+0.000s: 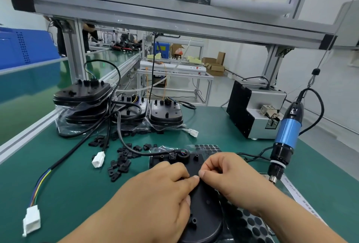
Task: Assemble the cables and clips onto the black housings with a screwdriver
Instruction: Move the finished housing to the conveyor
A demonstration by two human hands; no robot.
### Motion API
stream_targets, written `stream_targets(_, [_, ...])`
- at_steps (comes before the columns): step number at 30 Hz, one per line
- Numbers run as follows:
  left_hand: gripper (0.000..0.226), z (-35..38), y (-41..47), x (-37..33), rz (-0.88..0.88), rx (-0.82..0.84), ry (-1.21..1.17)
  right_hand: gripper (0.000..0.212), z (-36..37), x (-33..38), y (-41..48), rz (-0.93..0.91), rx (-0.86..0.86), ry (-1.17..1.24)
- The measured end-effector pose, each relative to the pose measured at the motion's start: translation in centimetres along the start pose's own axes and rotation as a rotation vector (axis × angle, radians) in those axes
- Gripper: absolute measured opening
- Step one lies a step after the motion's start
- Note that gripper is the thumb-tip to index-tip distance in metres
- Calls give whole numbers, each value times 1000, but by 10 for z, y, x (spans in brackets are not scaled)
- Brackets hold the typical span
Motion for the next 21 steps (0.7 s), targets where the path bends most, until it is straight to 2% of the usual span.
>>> stream_targets(7, [81,5,4,2,10,45,47,20,-2,0,-2,-2,-29,-8])
stream_targets(11, [83,5,4,3,1,84,43,32,-21,-5,-5,17,-216,12])
stream_targets(15, [74,3,4,5,-10,113,17,28,-41,-18,-4,65,-377,256])
stream_targets(18, [63,-2,7,8,-41,123,-33,27,-39,-23,-3,64,-378,278])
stream_targets(21, [61,-5,12,4,-51,139,14,26,-36,-24,-4,48,-352,263])
Point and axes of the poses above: each hand's wrist, its own y-axis towards the middle knuckle, its own z-axis out of the palm, x = y × z, the point moved 3 cm from there along y, towards the middle knuckle, and after that the axes turned 6 degrees about x, right-handed, at the moved point
